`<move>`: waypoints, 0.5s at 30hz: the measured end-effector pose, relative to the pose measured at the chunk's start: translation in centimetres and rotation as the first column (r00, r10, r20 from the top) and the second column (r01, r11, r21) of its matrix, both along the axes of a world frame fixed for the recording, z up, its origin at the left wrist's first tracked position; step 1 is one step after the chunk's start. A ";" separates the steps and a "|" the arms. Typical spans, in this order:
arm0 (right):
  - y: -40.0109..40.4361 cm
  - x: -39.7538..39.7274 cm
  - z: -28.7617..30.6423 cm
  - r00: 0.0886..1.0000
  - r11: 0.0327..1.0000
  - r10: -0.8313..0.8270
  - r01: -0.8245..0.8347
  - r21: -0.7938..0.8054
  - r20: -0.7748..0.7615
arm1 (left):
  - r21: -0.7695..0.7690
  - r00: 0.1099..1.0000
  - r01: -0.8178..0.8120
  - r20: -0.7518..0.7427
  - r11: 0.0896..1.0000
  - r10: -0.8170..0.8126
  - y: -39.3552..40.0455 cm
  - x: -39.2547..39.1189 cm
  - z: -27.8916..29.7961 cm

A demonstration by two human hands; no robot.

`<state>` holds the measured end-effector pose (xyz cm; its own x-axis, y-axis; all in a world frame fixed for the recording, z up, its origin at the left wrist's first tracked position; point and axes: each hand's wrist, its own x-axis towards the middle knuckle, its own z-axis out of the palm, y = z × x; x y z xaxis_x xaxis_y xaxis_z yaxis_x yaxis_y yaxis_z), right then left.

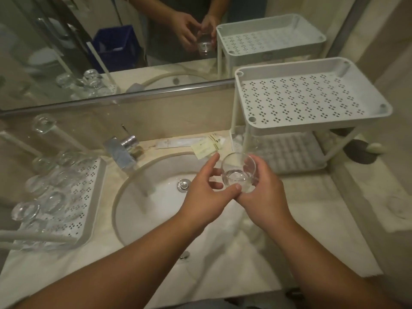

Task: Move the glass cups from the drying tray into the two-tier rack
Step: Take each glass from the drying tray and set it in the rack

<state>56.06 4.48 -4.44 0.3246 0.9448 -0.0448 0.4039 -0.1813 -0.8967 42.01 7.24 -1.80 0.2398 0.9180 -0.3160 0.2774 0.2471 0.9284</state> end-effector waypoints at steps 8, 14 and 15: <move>-0.3 5.6 -2.4 0.997 0.998 -0.056 0.057 -0.030 0.049 | -0.148 0.997 0.057 0.055 0.987 -0.050 -0.2 5.1 -1.5; 0.5 8.8 -3.7 0.993 0.994 -0.061 0.070 -0.087 0.104 | -0.202 0.998 0.060 0.022 0.978 -0.057 0.2 8.4 -2.4; 0.8 9.3 -3.9 0.993 0.993 -0.061 0.071 -0.092 0.104 | -0.209 0.998 0.062 0.015 0.976 -0.060 0.4 8.9 -2.6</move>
<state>65.35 5.25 -8.37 0.3933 0.9143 -0.0971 0.4759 -0.2928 -0.8293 50.90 7.60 -4.36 0.2968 0.8154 -0.4971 0.2904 0.4188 0.8604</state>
